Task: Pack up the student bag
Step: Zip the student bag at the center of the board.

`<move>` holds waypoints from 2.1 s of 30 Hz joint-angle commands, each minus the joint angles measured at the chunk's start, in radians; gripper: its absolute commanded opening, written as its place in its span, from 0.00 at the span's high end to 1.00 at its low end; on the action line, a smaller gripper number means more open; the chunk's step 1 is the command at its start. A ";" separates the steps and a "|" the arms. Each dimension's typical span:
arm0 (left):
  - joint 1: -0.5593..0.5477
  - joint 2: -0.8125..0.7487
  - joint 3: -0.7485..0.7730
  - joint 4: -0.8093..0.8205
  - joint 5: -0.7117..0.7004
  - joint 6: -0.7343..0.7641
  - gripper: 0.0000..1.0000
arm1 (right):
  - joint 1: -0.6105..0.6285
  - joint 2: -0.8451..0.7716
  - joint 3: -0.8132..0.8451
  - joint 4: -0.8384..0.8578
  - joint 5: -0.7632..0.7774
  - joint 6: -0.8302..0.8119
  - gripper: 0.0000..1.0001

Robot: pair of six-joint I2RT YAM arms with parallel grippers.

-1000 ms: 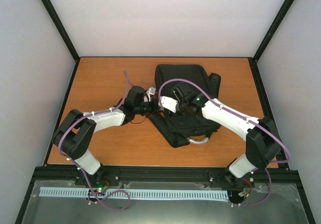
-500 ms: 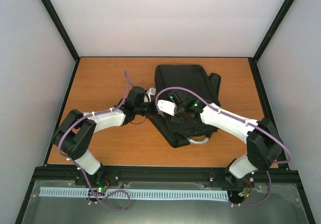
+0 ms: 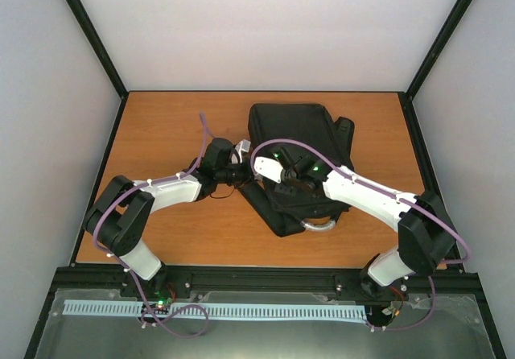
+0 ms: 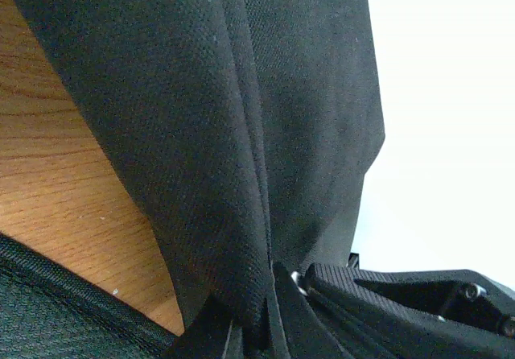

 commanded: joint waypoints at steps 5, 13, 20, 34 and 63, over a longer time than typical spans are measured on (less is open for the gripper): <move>-0.019 -0.047 0.054 0.058 0.024 0.049 0.99 | -0.005 0.014 0.080 -0.089 -0.020 0.067 0.97; -0.019 -0.037 0.033 0.043 -0.008 0.062 0.99 | -0.103 0.048 0.159 -0.227 -0.163 0.201 0.97; -0.016 -0.024 0.012 0.028 -0.034 0.065 0.99 | -0.178 0.031 0.164 -0.276 -0.199 0.241 0.97; -0.001 -0.003 -0.034 0.028 -0.058 0.074 0.99 | -0.290 -0.049 0.086 -0.288 -0.178 0.245 0.97; 0.039 0.048 -0.051 0.010 -0.059 0.098 0.99 | -0.637 -0.062 0.016 -0.261 -0.155 0.158 0.97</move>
